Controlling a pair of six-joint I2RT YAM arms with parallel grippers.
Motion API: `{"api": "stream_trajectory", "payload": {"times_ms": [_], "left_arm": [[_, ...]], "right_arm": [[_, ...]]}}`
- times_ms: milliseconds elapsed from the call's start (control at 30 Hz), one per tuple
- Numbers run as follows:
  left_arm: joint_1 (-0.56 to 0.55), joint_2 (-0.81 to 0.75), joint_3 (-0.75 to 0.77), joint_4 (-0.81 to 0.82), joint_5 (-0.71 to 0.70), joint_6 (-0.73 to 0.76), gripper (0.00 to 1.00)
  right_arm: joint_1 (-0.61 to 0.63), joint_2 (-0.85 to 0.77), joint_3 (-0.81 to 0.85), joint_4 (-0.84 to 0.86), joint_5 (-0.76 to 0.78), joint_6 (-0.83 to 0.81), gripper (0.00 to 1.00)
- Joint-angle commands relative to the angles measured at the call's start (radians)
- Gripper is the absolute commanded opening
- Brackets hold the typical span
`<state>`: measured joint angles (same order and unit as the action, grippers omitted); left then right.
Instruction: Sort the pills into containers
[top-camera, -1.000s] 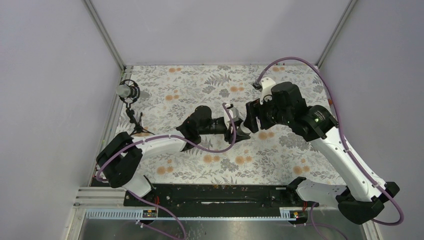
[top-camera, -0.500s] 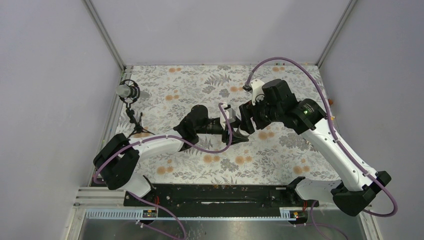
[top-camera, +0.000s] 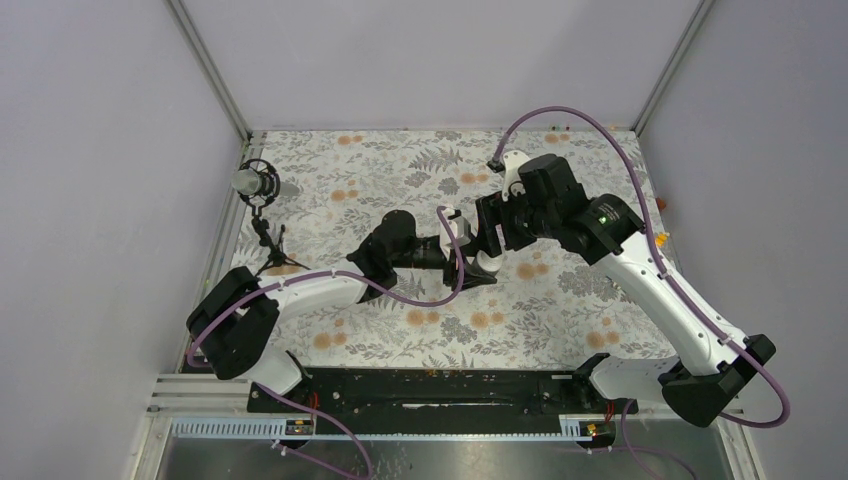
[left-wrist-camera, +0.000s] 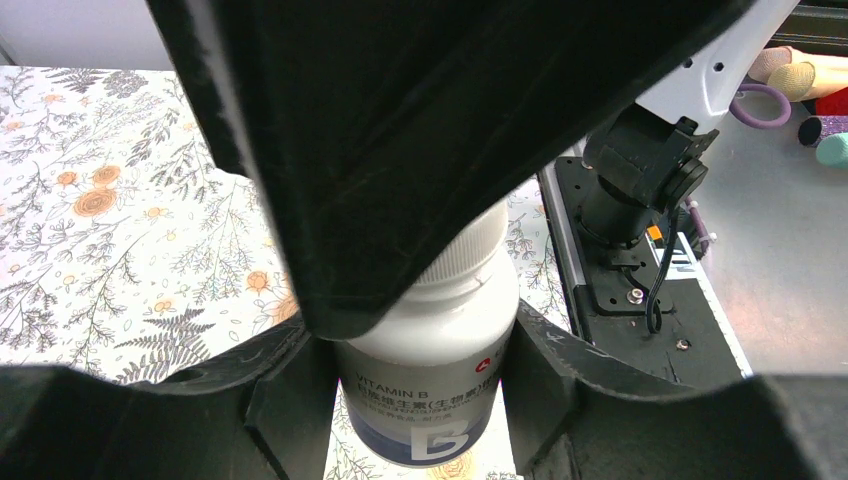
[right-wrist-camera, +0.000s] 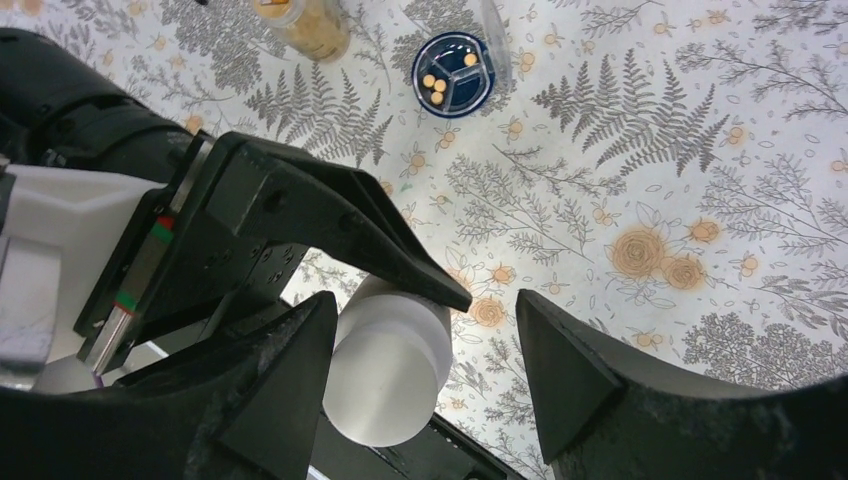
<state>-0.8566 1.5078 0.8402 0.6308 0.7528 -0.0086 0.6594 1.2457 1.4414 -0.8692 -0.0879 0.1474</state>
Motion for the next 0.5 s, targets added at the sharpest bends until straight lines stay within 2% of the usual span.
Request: {"api": "stream_trajectory", "payload": {"times_ms": [0,267,467], "left_arm": [[0.003,-0.034,-0.005,0.086,0.012,-0.001,0.0],[0.002,-0.027,-0.003,0.074,-0.012,0.001,0.0],[0.003,-0.027,0.0,0.076,-0.008,0.001,0.0]], "right_arm": [[0.006,0.002,-0.003,0.043,0.059,0.033,0.74],[0.007,-0.043,-0.009,0.062,-0.049,0.021,0.79],[0.006,-0.066,-0.017,0.025,-0.102,-0.018,0.78]]}}
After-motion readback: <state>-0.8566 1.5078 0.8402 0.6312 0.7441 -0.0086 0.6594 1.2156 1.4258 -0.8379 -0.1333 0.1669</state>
